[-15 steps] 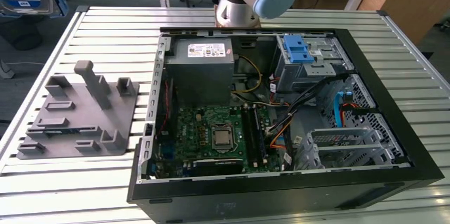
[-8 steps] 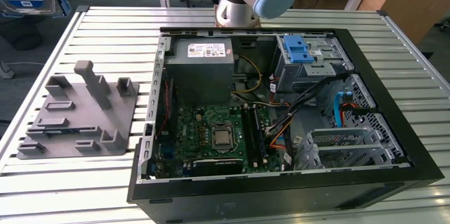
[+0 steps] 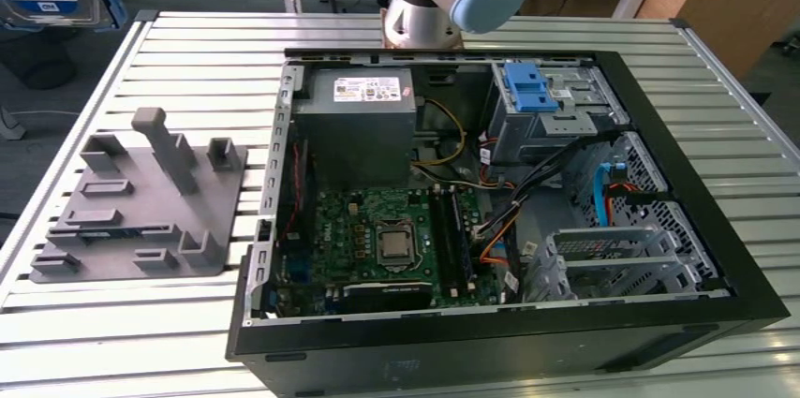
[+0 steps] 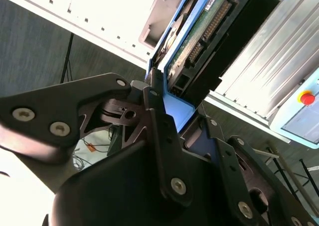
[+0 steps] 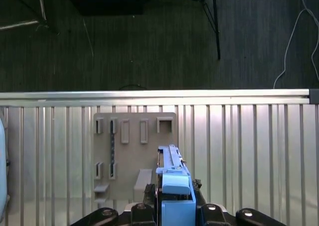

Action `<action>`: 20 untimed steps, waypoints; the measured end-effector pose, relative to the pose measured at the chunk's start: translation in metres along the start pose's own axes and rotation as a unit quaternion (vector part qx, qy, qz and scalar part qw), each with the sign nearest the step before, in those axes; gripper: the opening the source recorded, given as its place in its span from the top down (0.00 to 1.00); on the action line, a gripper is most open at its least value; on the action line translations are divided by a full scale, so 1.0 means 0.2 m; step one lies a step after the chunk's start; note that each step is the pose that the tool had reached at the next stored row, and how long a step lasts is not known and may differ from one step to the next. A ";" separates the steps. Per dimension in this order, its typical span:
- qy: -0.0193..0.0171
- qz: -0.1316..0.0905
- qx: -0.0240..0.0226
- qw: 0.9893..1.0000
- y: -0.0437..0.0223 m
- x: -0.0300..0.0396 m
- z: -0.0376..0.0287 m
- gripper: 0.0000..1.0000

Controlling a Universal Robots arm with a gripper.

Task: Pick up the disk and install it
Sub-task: 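Pick up the disk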

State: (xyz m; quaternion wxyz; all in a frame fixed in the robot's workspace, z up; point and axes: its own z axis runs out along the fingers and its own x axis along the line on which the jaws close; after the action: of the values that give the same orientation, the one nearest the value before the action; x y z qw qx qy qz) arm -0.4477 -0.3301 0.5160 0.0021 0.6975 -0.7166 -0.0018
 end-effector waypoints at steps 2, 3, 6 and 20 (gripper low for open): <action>0.000 0.000 0.000 1.000 -0.035 -0.001 0.000 0.64; 0.000 0.000 0.000 1.000 -0.057 -0.002 0.000 0.64; 0.000 0.000 0.000 1.000 -0.124 -0.004 -0.001 0.64; 0.000 0.000 0.000 1.000 -0.372 -0.010 -0.002 0.64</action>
State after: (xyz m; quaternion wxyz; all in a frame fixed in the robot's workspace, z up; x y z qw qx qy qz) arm -0.3733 -0.3301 0.5159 0.0024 0.6974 -0.7167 -0.0021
